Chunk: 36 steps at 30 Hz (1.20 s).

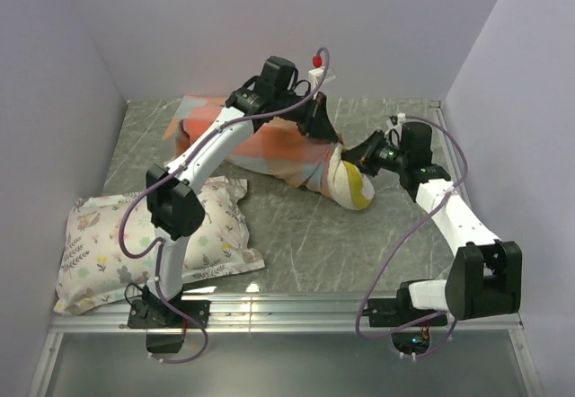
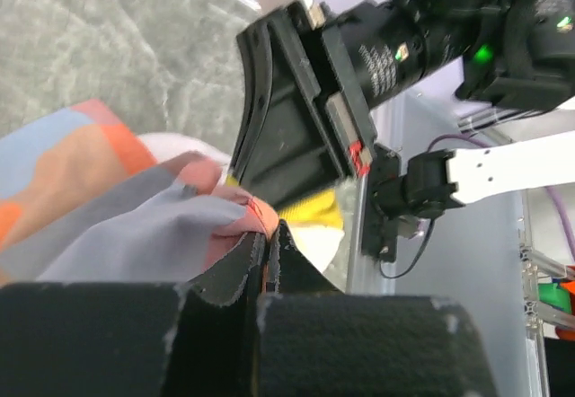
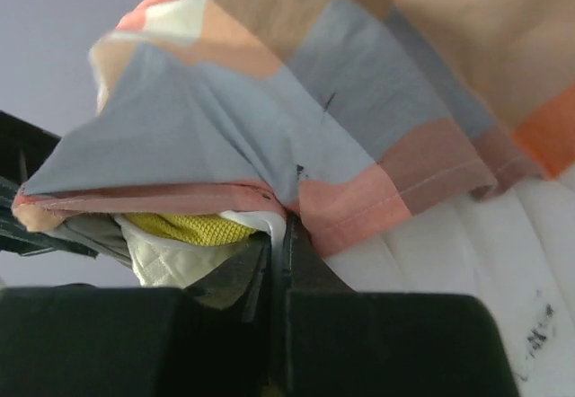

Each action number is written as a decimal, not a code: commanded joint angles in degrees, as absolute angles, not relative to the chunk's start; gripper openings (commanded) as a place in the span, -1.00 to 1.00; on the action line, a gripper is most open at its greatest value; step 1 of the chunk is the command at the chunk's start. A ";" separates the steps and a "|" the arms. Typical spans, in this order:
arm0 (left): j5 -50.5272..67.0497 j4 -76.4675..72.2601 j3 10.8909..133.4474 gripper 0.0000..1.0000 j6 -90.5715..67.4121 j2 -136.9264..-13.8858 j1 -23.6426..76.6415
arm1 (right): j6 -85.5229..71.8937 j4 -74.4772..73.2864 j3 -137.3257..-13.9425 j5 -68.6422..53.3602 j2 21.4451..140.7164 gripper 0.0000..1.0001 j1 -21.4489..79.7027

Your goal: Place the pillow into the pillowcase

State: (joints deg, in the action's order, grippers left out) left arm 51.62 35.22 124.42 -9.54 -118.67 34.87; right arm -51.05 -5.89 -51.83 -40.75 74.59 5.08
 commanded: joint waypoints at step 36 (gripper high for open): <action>43.94 3.50 125.60 -0.11 -10.29 -121.91 44.91 | -46.53 -17.56 -50.54 -22.69 97.56 -1.00 -19.96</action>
State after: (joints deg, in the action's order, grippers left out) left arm 40.21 10.87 126.72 -12.88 -131.15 44.25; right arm -55.66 -6.13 -52.16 -35.77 96.09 -20.05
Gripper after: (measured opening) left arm 0.365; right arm 0.054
